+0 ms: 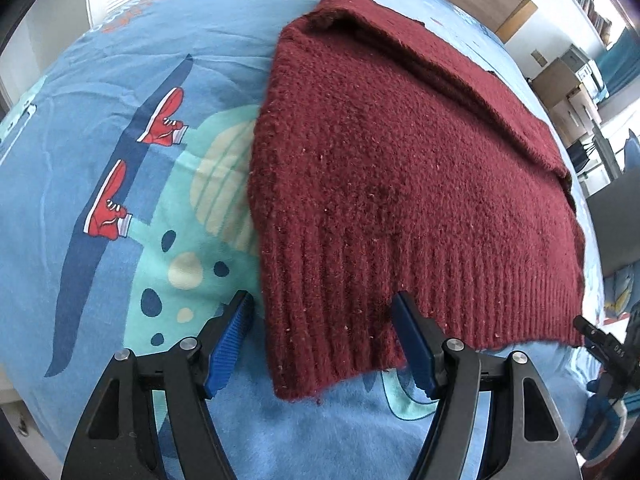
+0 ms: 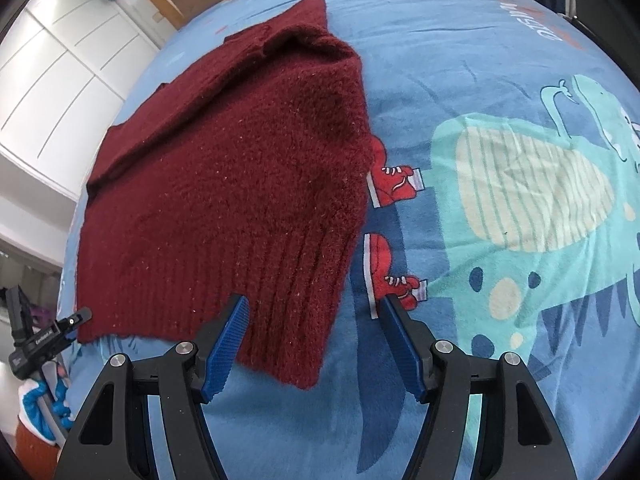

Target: Fold small clothes

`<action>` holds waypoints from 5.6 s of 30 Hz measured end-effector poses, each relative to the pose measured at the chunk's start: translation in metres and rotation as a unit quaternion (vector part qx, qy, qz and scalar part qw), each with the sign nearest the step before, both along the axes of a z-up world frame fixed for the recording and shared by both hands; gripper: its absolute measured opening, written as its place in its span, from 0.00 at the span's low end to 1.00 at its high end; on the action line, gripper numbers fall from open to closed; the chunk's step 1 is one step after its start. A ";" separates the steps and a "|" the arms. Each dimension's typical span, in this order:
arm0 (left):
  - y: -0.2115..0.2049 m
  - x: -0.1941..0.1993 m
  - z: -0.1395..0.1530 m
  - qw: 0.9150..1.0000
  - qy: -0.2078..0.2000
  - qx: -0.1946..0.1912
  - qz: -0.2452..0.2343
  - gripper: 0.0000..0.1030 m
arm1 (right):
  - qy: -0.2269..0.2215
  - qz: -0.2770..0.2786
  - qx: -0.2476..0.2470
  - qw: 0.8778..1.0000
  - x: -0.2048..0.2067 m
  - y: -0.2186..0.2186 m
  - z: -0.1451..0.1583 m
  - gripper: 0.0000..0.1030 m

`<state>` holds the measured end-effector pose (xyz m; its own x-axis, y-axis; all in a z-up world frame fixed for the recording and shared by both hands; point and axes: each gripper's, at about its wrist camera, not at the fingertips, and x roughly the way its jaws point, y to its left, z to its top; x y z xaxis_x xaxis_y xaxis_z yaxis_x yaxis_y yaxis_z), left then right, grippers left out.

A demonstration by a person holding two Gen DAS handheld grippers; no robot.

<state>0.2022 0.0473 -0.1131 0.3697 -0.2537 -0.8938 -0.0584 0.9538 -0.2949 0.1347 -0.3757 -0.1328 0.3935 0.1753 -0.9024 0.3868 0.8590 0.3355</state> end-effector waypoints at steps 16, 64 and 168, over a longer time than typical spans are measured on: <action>-0.033 -0.002 -0.005 0.998 -0.029 0.039 -0.036 0.58 | 0.014 0.031 0.003 0.999 0.015 0.013 -0.008 0.68; -0.051 0.007 -0.008 0.995 -0.039 0.032 -0.092 0.34 | -0.011 0.054 0.084 0.995 0.039 0.027 -0.020 0.33; -0.052 0.269 0.058 0.986 -0.160 0.037 -0.031 0.63 | -0.095 0.070 -0.098 0.988 0.299 -0.045 0.034 0.58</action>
<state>0.4714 -0.0047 -0.0556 0.6209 -0.2236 -0.7514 0.0858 0.9721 -0.2184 0.4333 -0.4203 -0.0993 0.5434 0.0689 -0.8367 0.2054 0.9554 0.2121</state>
